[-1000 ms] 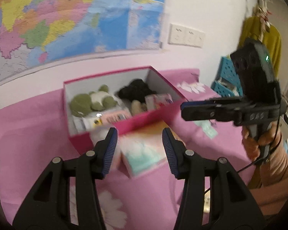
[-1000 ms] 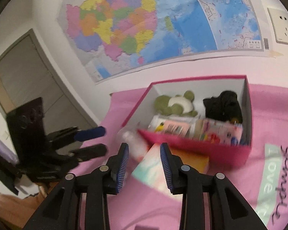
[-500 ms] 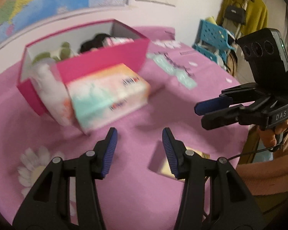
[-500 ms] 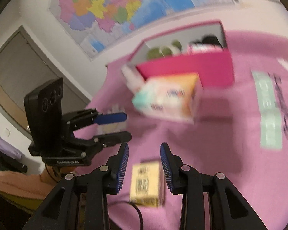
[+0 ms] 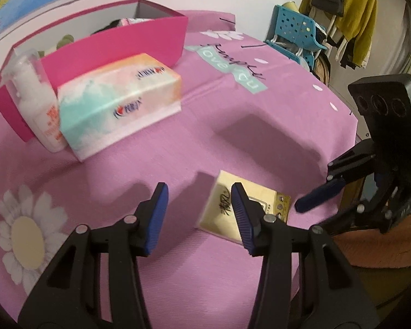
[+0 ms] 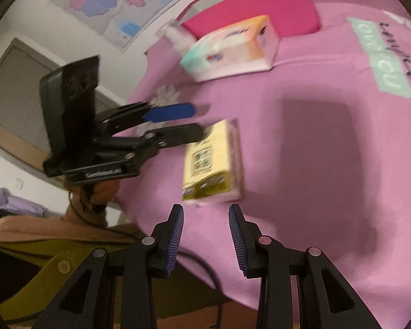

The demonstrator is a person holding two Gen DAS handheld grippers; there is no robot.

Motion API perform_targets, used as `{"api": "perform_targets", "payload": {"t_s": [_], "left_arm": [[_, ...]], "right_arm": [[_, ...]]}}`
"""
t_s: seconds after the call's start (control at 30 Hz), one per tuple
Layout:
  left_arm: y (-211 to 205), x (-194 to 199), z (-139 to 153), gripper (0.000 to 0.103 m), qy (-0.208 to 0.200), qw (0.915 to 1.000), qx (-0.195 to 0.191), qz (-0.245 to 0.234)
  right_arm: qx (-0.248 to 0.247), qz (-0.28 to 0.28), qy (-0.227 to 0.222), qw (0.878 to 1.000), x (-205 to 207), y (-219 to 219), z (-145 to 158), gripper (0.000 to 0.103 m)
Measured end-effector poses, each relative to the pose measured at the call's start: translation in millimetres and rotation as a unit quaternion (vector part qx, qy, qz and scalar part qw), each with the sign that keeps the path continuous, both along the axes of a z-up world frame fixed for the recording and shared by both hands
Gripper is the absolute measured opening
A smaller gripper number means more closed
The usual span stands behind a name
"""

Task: Organize soft objects
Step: 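Move the right gripper to the gold tissue pack and close on it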

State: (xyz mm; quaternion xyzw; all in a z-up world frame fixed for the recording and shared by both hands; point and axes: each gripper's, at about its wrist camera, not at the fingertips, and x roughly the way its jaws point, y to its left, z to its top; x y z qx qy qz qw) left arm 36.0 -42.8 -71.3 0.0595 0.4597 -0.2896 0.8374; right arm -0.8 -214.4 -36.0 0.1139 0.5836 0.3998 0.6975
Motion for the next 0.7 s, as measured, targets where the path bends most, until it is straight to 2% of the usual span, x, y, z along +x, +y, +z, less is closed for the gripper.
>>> {"api": "perform_targets", "payload": {"t_s": [0.23,0.5,0.7], "left_arm": [[1,-4,-3,0.049,0.022,0.9997,-0.012,-0.005],[1,-7,-4,0.049,0.025,0.9995,-0.018,0.002],[10,-6,-5,0.049,0.032,0.9989,-0.027,0.02]], "right_arm": [[0.027,-0.036,-0.013,0.999,23,6,-5,0.035],[0.004,-0.05,-0.045,0.998,49,20,-12,0.035],[0.002,-0.055,-0.046,0.997,52,19,-16,0.035]]}}
